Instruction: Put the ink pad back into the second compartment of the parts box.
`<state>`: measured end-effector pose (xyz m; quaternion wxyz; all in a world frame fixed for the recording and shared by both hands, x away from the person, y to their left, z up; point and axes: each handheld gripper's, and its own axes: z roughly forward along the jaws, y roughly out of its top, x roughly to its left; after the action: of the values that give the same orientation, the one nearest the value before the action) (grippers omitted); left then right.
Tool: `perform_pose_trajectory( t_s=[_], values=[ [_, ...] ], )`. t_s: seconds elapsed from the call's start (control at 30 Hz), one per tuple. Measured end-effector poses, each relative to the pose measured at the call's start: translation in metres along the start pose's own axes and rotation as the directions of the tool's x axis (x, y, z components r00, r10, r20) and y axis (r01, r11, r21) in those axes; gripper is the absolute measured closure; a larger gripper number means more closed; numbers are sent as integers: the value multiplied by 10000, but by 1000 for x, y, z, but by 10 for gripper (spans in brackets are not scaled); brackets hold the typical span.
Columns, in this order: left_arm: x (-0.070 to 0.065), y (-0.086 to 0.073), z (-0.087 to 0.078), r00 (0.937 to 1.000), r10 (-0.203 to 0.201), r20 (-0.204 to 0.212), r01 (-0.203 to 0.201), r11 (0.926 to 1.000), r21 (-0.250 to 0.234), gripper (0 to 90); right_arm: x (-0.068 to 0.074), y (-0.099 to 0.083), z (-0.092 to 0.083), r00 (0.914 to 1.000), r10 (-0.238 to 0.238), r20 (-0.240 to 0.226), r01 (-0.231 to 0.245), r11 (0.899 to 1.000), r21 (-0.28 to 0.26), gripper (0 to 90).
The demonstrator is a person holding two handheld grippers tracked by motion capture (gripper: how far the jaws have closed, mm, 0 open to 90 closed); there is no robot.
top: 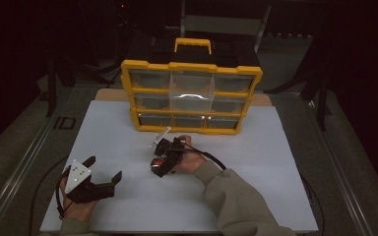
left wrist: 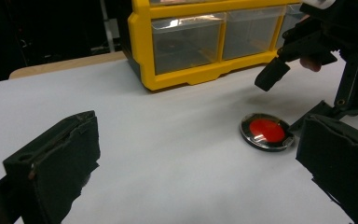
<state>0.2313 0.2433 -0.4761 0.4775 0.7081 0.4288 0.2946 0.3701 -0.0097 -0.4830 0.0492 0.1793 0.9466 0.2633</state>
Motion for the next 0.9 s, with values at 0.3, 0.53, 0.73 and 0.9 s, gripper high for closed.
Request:
perform_pose_trajectory(
  t_s=[0.3,0.53,0.73,0.9],
  values=[
    [1,0,0,10000,-50,-34,50,10000,-45,0,1,-1,13,9997,87,-212,-80,9995,301,97],
    [1,0,0,10000,-48,-32,48,10000,-25,0,1,-2,22,9994,271,-220,-255,9973,695,119],
    [1,0,0,10000,-41,-33,41,10000,-14,0,-1,-2,26,9998,113,-160,-97,9951,980,135],
    [1,0,0,10000,-44,-31,44,10000,-9,0,-1,-1,27,9995,289,-87,-278,9944,1015,151]
  ],
)
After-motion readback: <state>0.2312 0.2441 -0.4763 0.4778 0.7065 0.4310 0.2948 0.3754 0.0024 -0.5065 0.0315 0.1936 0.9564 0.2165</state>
